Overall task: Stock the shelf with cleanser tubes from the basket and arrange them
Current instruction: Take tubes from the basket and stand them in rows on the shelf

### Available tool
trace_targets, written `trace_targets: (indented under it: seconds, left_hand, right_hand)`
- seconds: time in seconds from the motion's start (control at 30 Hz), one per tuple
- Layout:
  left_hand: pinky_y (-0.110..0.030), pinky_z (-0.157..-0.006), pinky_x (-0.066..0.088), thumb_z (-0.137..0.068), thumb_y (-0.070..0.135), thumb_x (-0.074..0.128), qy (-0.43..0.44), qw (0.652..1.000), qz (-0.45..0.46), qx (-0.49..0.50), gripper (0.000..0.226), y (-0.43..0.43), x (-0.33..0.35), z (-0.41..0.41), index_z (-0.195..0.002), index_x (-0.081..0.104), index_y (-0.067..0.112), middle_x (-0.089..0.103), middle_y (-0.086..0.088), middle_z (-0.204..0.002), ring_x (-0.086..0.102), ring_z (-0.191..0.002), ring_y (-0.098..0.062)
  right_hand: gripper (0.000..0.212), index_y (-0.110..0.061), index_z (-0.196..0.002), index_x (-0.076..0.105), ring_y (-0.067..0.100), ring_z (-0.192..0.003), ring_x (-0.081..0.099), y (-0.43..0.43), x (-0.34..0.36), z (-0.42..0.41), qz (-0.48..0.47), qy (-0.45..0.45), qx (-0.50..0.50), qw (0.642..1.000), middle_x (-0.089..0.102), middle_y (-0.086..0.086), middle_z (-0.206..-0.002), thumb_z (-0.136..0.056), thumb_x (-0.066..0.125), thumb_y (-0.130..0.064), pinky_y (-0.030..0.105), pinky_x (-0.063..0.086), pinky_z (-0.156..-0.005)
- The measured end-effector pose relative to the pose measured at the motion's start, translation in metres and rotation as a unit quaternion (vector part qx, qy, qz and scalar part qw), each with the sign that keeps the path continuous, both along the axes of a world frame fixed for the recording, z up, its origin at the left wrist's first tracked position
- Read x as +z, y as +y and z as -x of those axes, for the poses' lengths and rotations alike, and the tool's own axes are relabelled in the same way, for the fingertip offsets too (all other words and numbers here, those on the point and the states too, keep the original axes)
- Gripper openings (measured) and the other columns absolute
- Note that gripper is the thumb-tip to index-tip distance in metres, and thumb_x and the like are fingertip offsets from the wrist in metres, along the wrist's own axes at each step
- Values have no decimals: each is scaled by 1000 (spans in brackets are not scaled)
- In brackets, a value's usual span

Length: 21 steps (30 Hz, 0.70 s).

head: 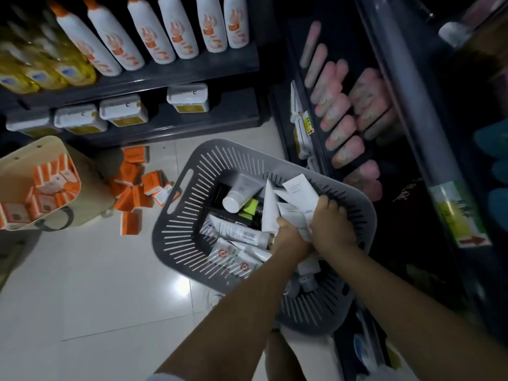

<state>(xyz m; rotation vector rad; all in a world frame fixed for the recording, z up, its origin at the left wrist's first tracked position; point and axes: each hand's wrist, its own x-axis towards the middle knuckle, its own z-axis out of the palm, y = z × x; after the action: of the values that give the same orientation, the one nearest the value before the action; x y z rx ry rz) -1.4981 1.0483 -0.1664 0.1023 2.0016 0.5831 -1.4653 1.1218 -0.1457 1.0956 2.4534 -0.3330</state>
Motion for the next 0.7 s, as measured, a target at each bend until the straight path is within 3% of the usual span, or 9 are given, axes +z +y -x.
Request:
trace_targets:
  seconds: [0.1, 0.17, 0.27, 0.37, 0.5, 0.57, 0.63, 0.7]
  left_hand:
    - [-37, -99, 45, -80, 32, 75, -60, 997, -11, 51, 98, 0, -1, 8, -147, 9, 4, 46, -15, -138, 50, -123, -31]
    - [-38, -91, 52, -68, 33, 84, -59, 998, -7, 33, 103, -13, 6, 23, -143, 20, 3, 49, -13, -133, 52, -120, -28]
    - [-41, -87, 55, -59, 24, 90, -13, 1000, -12, 0, 82, -48, 29, 59, -127, 48, 7, 58, -12, -125, 58, -111, -27]
    - [-36, -88, 52, -57, 21, 92, 55, 998, -18, -5, 77, -82, 68, 100, -122, 51, 9, 61, -6, -120, 58, -109, -25]
    - [-37, -85, 49, -59, 19, 91, 144, 984, -100, -20, 84, -103, 133, 144, -128, 45, 8, 58, -7, -122, 56, -112, -28]
    - [-39, -83, 50, -60, 20, 90, 187, 968, -158, -49, 78, -103, 168, 156, -123, 44, 11, 56, -5, -118, 56, -109, -27]
    - [-36, -78, 47, -62, 21, 89, 219, 946, -226, -76, 70, -100, 204, 159, -114, 43, 17, 55, 0, -111, 55, -103, -22]
    - [-33, -76, 46, -64, 19, 88, 228, 921, -303, -92, 66, -95, 237, 155, -113, 44, 19, 55, 3, -109, 55, -99, -18]
  right_hand:
    - [43, -7, -130, 32, 32, -124, 40, 3, 10, -4, 15, 16, 7, 1000, 42, 15, -134, -94, 53, -16, 45, 44, -97]
    - [50, -5, -134, 29, 34, -128, 37, 6, 20, -5, 31, 13, 10, 999, 39, 17, -138, -93, 55, -17, 44, 40, -99]
    - [57, -3, -138, 26, 35, -132, 35, 6, 45, 0, 42, -1, 11, 999, 36, 19, -143, -93, 57, -22, 41, 36, -102]
    - [54, -2, -130, 36, 33, -126, 45, 3, 80, 7, 56, 45, -11, 997, 45, 18, -138, -90, 63, -25, 35, 39, -96]
    - [54, -4, -124, 41, 31, -112, 58, -9, 129, 13, 133, 166, -108, 971, 58, 16, -127, -84, 71, -22, 30, 46, -81]
    - [54, -8, -124, 40, 28, -111, 58, -19, 158, 13, 152, 228, -146, 951, 59, 12, -127, -82, 72, -20, 32, 48, -83]
    - [66, -12, -134, 35, 26, -114, 55, -33, 190, 7, 147, 277, -172, 934, 56, 7, -129, -81, 73, -24, 27, 44, -81]
    - [65, -16, -128, 43, 25, -110, 58, -46, 217, -7, 125, 323, -209, 914, 58, 5, -122, -75, 75, -34, 32, 48, -86]
